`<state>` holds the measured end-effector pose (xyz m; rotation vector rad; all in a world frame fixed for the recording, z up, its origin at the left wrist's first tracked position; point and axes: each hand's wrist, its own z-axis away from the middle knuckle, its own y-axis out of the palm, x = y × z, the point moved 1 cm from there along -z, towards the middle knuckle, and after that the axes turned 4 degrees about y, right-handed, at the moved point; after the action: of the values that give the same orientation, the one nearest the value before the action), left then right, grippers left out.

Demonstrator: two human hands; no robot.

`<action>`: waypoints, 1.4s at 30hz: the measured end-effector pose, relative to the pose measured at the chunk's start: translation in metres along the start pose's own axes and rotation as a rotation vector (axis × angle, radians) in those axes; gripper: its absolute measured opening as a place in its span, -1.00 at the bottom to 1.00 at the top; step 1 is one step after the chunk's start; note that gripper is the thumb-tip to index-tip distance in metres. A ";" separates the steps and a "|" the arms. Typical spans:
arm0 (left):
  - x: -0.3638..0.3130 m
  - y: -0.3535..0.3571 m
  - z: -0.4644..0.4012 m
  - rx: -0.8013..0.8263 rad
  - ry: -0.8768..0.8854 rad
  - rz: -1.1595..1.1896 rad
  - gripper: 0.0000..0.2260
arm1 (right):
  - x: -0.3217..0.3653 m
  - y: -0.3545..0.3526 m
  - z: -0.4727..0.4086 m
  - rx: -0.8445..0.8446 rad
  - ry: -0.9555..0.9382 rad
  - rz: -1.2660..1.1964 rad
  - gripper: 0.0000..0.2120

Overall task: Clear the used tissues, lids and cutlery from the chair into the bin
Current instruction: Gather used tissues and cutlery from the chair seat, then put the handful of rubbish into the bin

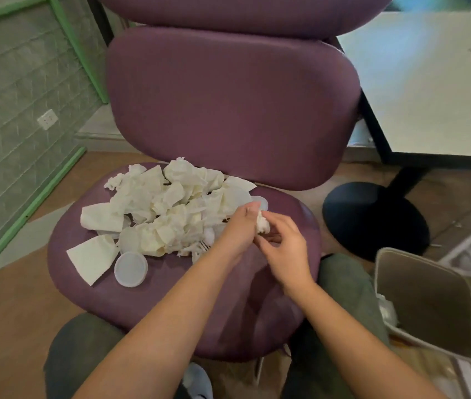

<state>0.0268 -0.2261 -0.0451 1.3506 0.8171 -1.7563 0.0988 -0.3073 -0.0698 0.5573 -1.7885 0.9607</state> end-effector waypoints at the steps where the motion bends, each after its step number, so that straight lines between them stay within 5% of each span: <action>1: -0.003 0.013 -0.002 0.056 -0.021 0.032 -0.76 | -0.002 -0.011 -0.003 -0.063 0.009 0.024 -0.64; 9: 0.005 0.104 -0.018 0.406 -0.059 -0.081 -0.70 | -0.039 -0.114 -0.003 -0.247 0.183 -0.013 -0.72; 21: 0.025 0.238 -0.010 0.489 -0.204 -0.104 -0.74 | -0.112 -0.215 0.038 -0.409 0.310 0.159 -0.76; 28: 0.064 0.282 -0.017 0.591 0.018 -0.543 -0.77 | -0.143 -0.250 0.056 -0.439 0.449 0.239 -0.81; 33: 0.084 0.287 -0.032 0.408 0.073 -0.964 -0.53 | -0.164 -0.246 0.057 -0.499 0.513 0.236 -0.82; 36: 0.091 0.290 -0.039 0.486 -0.019 -1.045 -0.42 | -0.183 -0.239 0.054 -0.423 0.654 0.292 -0.79; 40: 0.101 0.290 -0.044 0.535 -0.048 -1.093 -0.47 | -0.204 -0.235 0.053 -0.114 0.957 0.405 -0.72; 42: 0.104 0.290 -0.045 0.540 -0.053 -1.107 -0.47 | -0.206 -0.236 0.051 -0.113 0.974 0.426 -0.74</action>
<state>0.2827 -0.3538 -0.1676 1.2206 1.2474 -3.0213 0.3265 -0.4960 -0.1834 -0.3619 -1.0542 1.1328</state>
